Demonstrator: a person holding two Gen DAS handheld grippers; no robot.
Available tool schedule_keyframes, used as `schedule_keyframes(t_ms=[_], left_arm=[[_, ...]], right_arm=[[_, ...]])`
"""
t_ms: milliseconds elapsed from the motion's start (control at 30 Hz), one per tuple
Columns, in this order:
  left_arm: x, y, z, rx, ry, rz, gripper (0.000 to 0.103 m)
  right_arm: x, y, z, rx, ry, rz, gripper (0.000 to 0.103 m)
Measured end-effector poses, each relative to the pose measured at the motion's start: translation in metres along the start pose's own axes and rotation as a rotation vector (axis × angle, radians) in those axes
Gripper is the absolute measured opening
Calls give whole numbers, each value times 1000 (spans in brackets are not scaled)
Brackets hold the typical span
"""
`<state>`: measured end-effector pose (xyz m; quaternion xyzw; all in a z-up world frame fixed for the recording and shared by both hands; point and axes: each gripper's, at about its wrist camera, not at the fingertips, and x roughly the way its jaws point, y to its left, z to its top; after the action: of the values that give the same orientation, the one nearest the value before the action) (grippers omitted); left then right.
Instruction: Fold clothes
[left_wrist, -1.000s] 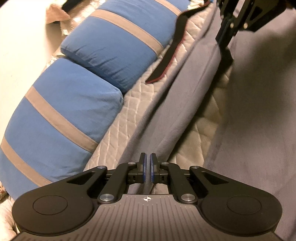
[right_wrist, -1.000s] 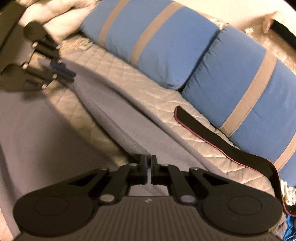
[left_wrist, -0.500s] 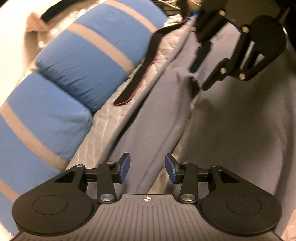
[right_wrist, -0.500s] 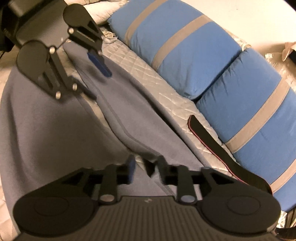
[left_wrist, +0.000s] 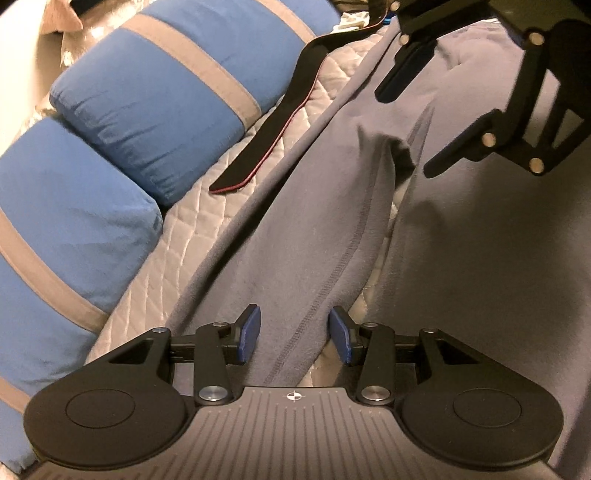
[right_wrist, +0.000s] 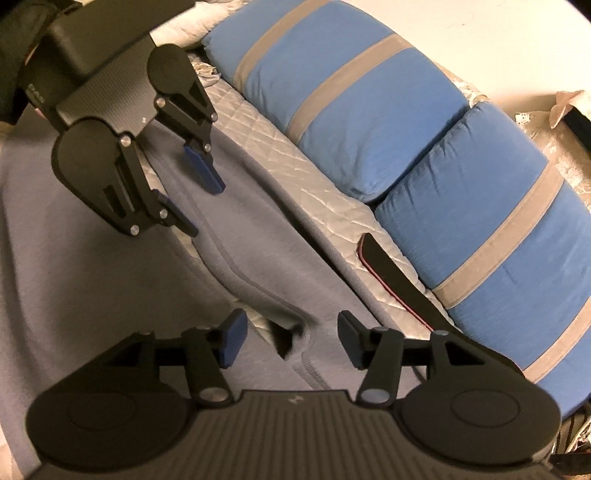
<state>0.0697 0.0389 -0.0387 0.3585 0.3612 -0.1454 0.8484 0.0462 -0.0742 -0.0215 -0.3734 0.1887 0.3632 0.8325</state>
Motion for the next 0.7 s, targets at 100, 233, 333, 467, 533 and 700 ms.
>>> schedule_keyframes(t_ms=[100,233,333,467,533,700], left_arm=[[5,6,0,-47,13,-29,38],[7,13,-1,-105,24,-77,29],[6,17,-1,-145,28,-103,21],[3,16,-1,-144,19,-94,15],[0,14,1,-128,6,-69,8],[-7,9,1,-78,-21,-15,8]], right_arm=[[0,0,1,-2,-3,0,71],[1,0,0,-1,-3,0,72],[1,0,-1,-3,-1,-4,73],[1,0,-2,-1,-3,-6,75],[2,-2,-2,5,-3,-4,76],[8,-12,-4,76,-2,16,75]])
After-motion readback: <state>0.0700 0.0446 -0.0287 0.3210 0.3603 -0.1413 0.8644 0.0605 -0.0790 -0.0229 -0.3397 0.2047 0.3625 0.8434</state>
